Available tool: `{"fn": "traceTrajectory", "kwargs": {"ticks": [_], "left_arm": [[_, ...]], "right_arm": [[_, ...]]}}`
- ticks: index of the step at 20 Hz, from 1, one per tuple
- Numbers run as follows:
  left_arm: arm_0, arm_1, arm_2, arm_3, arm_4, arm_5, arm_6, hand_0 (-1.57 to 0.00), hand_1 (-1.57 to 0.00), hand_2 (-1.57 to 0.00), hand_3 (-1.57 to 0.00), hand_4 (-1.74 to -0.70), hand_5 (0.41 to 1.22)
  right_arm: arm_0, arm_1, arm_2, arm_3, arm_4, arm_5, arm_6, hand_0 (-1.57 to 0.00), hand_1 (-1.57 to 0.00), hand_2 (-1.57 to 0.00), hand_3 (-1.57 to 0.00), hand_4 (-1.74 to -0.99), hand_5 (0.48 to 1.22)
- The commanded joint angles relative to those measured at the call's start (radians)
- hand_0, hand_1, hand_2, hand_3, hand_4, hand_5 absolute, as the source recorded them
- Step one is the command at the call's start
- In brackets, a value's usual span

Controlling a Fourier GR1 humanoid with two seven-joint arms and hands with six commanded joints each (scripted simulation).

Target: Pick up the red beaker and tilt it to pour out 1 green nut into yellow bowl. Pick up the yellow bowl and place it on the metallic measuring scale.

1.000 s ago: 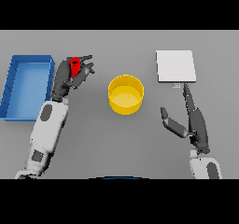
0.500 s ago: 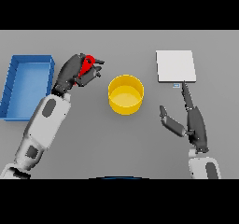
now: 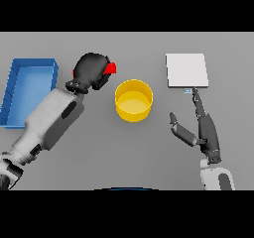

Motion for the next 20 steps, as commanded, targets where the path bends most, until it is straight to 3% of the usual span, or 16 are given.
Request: {"fn": "traceTrajectory", "kwargs": {"ticks": [1, 4, 5, 9, 13, 20], "left_arm": [[-0.023, 0.003, -0.020, 0.017, -0.024, -0.009, 0.007, -1.57, -1.57, -1.57, -1.57, -1.74, 1.182], [-0.072, 0.029, -0.093, 0.012, -0.081, -0.067, -0.012, -1.57, -1.57, -1.57, -1.57, -1.65, 1.201], [-0.095, 0.038, -0.113, 0.026, -0.098, -0.079, -0.020, -1.57, -1.57, -1.57, -1.57, -1.67, 1.205], [-0.171, 0.048, -0.225, 0.062, -0.164, -0.172, -0.064, -1.57, -1.57, -1.57, -1.28, -1.70, 1.215], [-0.258, 0.039, -0.336, 0.117, -0.233, -0.221, -0.132, -1.57, -1.57, -1.57, -1.45, -1.72, 1.218], [-0.343, 0.035, -0.513, 0.151, -0.335, -0.299, -0.169, -1.57, -1.57, -1.57, -1.55, -1.74, 1.220]], "right_arm": [[0.014, 0.002, 0.005, -0.002, -0.001, 0.004, -0.010, 0.00, 0.00, 0.00, 0.00, -1.274, 0.702], [0.012, -0.003, -0.004, -0.004, -0.005, 0.002, -0.007, 0.00, 0.00, 0.00, 0.00, -1.284, 0.705], [0.023, -0.002, -0.007, 0.001, -0.015, 0.005, -0.023, 0.00, 0.00, 0.00, 0.00, -1.283, 0.702], [0.008, 0.022, -0.017, 0.024, -0.038, -0.004, -0.035, 0.00, 0.00, 0.00, 0.00, -1.292, 0.678], [0.016, 0.035, -0.025, 0.030, -0.067, 0.002, -0.055, 0.00, 0.00, 0.00, 0.00, -1.294, 0.653], [0.008, 0.035, -0.025, 0.036, -0.048, -0.013, -0.038, 0.00, 0.00, 0.00, 0.00, -1.288, 0.627]]}}
